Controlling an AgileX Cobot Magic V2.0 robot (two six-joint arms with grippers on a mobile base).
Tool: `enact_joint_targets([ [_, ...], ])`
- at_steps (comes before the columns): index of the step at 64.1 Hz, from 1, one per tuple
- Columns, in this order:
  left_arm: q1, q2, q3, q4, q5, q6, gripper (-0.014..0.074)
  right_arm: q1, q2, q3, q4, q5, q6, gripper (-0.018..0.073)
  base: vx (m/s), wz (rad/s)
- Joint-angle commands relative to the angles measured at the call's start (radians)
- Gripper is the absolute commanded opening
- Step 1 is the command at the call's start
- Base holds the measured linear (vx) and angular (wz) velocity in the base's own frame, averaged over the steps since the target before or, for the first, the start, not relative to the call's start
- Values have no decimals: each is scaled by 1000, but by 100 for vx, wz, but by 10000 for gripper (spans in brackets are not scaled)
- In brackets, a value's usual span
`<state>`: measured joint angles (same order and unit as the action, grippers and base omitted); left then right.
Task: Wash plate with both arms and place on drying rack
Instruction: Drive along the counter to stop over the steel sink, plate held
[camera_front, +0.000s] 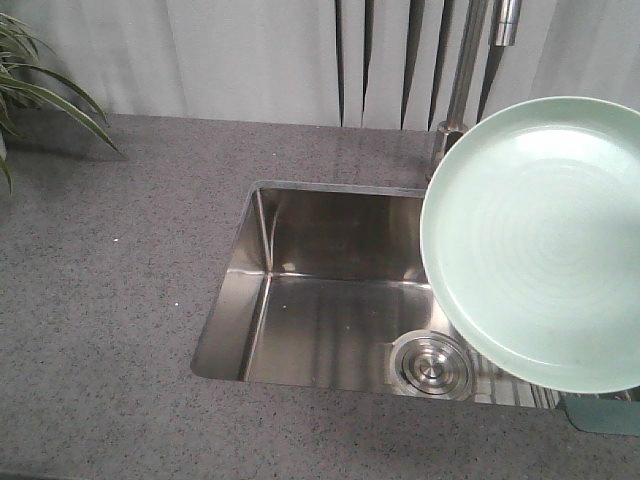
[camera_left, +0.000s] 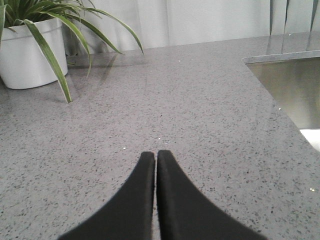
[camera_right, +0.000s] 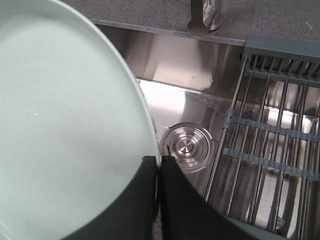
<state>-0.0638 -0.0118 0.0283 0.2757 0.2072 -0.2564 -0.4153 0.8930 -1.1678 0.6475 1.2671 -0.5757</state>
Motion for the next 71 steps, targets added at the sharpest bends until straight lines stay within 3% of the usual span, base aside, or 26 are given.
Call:
enact_joint_targets([
  [1,-6,-14,24,2,-65,-2,-6,-7,-6,-22,46,9,-6,-6,1,-6],
  [71,-6,-14,24,2,-65,-2,-6,-7,-6,-22,46,9,-6,-6,3,-6],
])
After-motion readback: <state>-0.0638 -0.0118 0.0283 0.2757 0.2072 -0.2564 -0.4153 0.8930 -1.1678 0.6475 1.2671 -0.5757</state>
